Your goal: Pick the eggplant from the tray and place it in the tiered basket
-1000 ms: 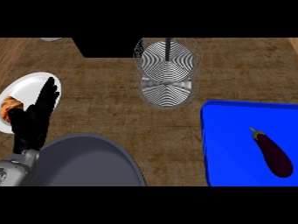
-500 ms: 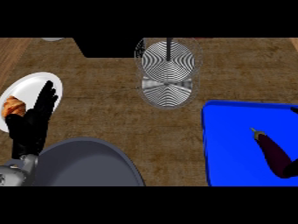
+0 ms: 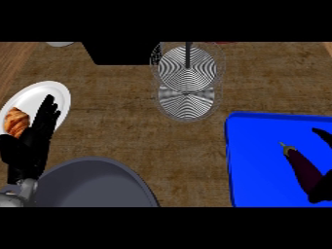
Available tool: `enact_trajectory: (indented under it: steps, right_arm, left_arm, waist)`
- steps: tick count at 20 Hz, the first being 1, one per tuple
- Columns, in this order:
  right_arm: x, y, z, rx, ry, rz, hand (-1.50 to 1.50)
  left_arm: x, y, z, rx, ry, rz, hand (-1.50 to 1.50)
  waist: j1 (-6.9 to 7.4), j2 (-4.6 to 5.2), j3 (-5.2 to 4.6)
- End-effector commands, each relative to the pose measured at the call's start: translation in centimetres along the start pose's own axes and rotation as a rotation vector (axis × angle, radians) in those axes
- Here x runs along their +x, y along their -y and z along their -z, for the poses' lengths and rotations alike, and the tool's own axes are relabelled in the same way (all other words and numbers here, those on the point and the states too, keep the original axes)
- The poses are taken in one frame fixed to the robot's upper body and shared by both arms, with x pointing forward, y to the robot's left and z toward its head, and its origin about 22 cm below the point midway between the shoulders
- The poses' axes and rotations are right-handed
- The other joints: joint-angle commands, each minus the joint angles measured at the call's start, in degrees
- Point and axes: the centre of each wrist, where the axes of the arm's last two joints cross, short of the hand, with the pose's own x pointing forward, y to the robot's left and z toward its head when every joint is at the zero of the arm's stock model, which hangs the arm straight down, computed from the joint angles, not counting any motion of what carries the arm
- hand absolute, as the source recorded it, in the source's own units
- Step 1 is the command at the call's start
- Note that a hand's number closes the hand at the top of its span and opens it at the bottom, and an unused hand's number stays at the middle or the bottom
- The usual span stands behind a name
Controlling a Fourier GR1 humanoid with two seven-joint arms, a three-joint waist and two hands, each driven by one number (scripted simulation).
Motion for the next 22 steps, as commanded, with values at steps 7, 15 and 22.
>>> enact_trajectory:
  steps: [7,15,22]
  right_arm:
    - [1.9,-0.5,1.3,0.053,-0.030,-0.034,-1.50]
    - [1.3,-1.1,2.5,0.124,-0.052,-0.043,-1.50]
    - [1.4,-4.2,4.2,0.182,-0.084,-0.034,-1.50]
  left_arm:
    - [-5.3,3.0,-3.2,-0.051,-0.157,0.007,0.00]
    - [-5.2,1.2,-2.9,-0.044,-0.170,-0.011,0.00]
    - [-5.5,2.4,-4.0,-0.058,-0.169,-0.003,0.00]
  waist:
    - [-0.77,1.91,-2.41]
    - [-1.72,1.84,-2.46]
    - [-1.57,1.92,-2.38]
